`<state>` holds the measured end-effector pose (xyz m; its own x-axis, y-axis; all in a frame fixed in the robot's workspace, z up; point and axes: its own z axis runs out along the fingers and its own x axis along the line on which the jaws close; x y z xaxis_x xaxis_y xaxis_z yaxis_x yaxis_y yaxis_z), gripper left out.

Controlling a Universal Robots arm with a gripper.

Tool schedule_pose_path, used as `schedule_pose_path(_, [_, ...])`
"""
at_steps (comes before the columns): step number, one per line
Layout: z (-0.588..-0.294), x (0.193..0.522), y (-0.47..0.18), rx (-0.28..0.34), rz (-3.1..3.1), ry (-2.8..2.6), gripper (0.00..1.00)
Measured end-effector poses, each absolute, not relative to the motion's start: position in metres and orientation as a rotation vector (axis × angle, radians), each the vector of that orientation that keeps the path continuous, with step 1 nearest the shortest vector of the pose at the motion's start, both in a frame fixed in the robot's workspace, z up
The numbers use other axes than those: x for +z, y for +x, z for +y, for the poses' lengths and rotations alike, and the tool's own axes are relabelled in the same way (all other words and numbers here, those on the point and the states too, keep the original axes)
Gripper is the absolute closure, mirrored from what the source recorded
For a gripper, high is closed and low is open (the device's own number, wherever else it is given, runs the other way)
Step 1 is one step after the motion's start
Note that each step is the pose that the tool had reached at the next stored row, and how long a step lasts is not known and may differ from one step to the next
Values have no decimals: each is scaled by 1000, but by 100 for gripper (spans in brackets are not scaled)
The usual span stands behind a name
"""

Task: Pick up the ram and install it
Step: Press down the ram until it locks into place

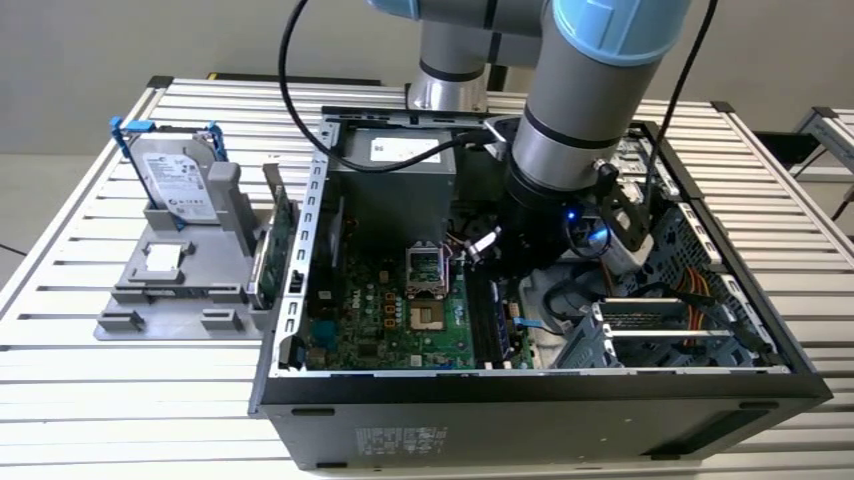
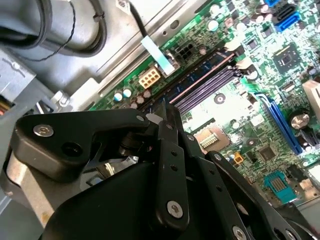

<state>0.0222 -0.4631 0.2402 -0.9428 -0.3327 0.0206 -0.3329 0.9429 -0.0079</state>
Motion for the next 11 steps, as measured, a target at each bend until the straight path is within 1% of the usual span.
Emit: schedule_pose_path(11, [-463, 239, 21, 19, -3038, 723, 100])
